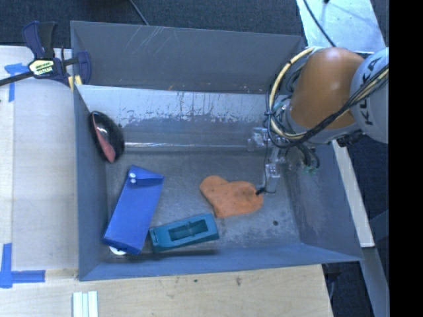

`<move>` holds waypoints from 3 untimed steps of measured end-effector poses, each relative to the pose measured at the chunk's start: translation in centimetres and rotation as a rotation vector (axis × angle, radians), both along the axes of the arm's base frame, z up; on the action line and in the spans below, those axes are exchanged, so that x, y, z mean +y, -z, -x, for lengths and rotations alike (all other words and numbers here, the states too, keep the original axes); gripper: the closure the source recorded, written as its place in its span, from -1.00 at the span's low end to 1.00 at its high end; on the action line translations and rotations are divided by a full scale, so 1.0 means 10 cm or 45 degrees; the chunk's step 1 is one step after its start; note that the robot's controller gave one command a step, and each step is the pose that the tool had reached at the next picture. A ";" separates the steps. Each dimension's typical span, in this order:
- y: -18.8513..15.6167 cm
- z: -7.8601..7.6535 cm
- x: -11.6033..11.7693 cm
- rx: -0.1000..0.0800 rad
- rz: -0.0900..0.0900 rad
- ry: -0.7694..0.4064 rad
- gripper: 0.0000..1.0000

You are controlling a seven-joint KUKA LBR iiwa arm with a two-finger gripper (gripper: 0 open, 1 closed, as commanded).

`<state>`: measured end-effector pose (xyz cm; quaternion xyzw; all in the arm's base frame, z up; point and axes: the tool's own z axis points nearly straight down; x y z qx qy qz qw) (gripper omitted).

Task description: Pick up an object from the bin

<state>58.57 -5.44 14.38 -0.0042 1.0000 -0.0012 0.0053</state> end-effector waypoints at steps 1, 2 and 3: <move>0.33 0.17 0.08 0.016 -0.004 0.104 -1.00; 0.36 0.16 0.09 0.013 -0.004 0.144 -1.00; 0.52 0.08 0.10 0.010 -0.002 0.063 1.00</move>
Offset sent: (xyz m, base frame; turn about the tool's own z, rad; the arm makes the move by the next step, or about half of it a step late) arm 0.0082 0.0145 -0.0726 0.0247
